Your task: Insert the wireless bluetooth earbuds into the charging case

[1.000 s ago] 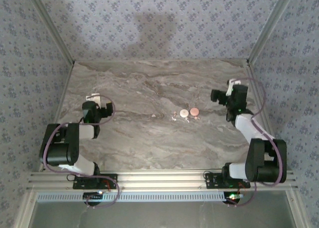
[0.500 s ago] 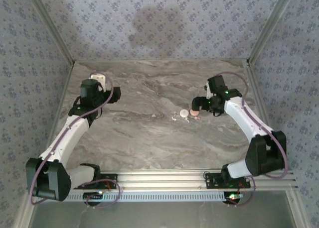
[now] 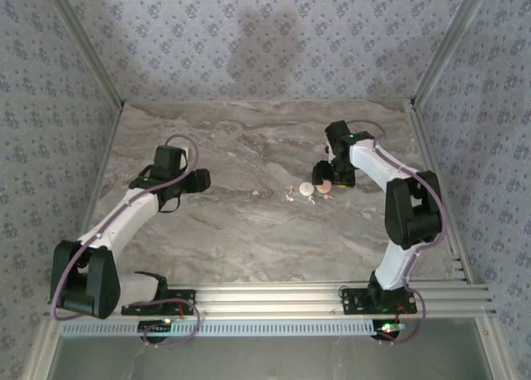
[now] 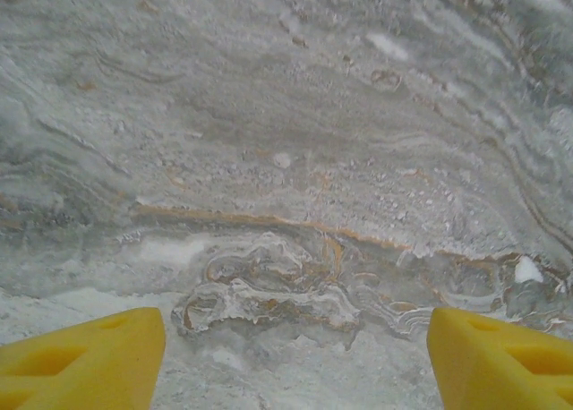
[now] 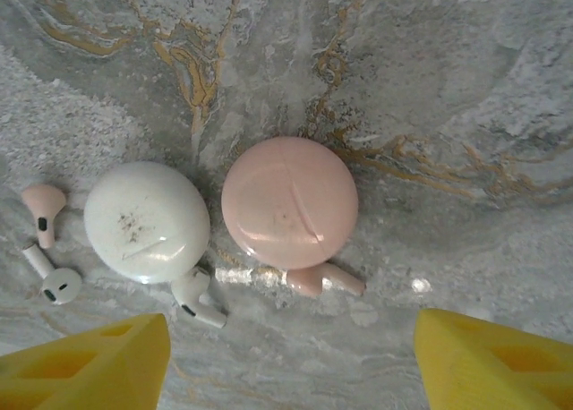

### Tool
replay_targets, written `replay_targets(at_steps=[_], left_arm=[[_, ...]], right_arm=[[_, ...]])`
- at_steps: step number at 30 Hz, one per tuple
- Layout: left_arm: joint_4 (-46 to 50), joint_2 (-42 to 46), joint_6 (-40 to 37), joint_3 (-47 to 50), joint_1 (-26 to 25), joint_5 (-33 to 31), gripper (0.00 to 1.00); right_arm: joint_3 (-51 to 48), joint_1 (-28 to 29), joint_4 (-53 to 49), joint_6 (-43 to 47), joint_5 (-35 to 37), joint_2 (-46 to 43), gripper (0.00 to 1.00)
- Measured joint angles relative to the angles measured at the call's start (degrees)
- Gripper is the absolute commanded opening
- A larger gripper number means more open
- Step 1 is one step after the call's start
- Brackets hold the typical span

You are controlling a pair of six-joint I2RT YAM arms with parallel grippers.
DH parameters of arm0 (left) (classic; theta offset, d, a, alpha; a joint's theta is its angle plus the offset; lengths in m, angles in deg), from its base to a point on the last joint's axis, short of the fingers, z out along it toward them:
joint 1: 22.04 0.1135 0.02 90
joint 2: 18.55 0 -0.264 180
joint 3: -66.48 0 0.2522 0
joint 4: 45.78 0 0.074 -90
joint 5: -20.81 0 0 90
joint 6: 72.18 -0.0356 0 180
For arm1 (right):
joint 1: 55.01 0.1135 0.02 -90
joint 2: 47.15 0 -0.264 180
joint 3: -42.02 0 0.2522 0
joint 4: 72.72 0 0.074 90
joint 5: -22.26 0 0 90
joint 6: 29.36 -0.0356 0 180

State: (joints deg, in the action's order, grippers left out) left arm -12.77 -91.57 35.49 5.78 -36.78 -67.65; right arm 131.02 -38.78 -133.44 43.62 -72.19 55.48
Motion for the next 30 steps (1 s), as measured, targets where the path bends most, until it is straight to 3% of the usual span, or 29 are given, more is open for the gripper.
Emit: replay_targets(at_steps=[13, 30], left_arm=[[0.33, -2.58, 0.02, -0.50, -1.14, -0.04, 0.76], [0.50, -5.05, 0.02, -3.15, -1.14, -0.04, 0.76]], right_arm=[[2.49, -0.76, 1.55, -0.13, -1.29, 8.55, 0.67], [2.82, -0.76, 3.48, -0.04, -1.90, 10.32, 0.57]])
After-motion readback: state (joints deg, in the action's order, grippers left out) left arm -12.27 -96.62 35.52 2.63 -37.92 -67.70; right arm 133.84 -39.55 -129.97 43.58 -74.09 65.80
